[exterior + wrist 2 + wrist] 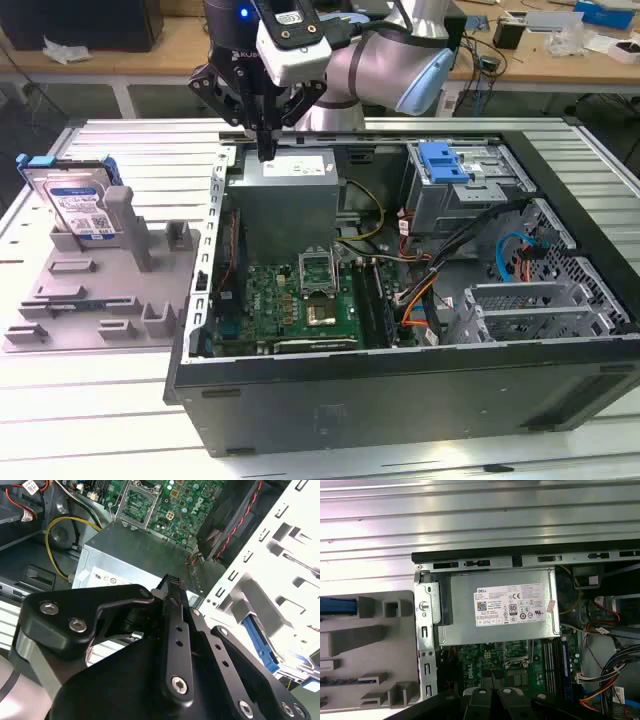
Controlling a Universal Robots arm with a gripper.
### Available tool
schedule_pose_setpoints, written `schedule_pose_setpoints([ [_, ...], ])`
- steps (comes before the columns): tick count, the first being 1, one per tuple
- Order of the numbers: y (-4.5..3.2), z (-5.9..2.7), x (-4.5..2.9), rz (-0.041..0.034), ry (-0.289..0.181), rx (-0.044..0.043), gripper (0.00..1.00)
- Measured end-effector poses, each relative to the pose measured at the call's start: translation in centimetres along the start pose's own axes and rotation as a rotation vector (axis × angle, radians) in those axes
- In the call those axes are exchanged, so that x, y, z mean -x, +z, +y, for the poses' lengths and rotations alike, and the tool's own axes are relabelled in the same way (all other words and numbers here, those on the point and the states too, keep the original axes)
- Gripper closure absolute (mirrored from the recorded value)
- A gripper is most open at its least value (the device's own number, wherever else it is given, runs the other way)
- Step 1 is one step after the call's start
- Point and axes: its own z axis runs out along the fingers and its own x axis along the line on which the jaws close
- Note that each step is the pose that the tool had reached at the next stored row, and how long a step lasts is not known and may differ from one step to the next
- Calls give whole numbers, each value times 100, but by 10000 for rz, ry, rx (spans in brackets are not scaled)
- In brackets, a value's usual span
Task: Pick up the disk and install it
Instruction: 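Reach for the disk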
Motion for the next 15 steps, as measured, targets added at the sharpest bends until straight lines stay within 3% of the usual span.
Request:
schedule_pose_setpoints([
  [13, 1, 6, -5, 0, 2, 1, 89],
  [15, 4, 104, -114, -1, -1, 0, 89],
])
